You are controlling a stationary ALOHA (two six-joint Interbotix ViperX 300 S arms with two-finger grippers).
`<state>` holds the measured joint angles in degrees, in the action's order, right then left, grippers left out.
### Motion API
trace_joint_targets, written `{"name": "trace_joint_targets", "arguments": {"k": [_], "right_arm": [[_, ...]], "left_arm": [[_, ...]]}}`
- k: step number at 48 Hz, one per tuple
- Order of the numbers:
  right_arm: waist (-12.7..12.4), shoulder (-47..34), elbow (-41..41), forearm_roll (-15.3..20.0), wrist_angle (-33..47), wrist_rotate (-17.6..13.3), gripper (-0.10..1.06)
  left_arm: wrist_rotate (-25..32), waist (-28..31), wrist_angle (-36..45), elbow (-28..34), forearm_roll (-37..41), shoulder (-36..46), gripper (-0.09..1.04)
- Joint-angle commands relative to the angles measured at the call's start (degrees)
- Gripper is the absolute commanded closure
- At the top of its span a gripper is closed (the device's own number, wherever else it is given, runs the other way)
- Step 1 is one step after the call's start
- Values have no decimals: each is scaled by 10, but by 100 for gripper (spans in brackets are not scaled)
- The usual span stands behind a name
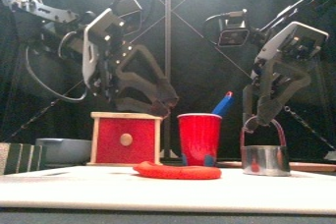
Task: Get the cutter from the drawer then cut the dough then place the extra dough in the bowl
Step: Place the extra dough in the bowl
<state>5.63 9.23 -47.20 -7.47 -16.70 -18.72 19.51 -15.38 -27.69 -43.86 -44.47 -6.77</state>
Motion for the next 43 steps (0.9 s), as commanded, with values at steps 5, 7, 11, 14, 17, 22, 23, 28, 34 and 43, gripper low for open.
{"name": "trace_joint_targets", "arguments": {"k": [5, 7, 11, 14, 17, 22, 23, 28, 34, 43], "right_arm": [[-4, 5, 16, -2, 4, -1, 9], [-4, 5, 16, -1, 4, -1, 9], [-3, 5, 16, 1, 4, -1, 9], [-3, 4, 16, 2, 4, -1, 9], [-3, 4, 16, 2, 4, -1, 9], [-2, 5, 17, 3, 4, -1, 9], [-3, 4, 17, 3, 4, -1, 9], [-3, 4, 17, 0, 4, -1, 9], [-3, 4, 17, -3, 4, -1, 9], [-3, 4, 19, -4, 4, -1, 9]], "left_arm": [[4, 18, 58, 31, 12, -54, 12], [4, 23, 69, 38, 21, -63, 12], [2, 33, 84, 47, 38, -76, 12], [2, 37, 92, 53, 47, -80, 12], [2, 40, 98, 56, 54, -82, 12], [2, 45, 105, 56, 56, -84, 12], [2, 46, 107, 56, 56, -86, 13], [2, 47, 114, 54, 56, -87, 14], [2, 47, 121, 54, 56, -88, 17], [2, 47, 141, 53, 57, -92, 26]]}}
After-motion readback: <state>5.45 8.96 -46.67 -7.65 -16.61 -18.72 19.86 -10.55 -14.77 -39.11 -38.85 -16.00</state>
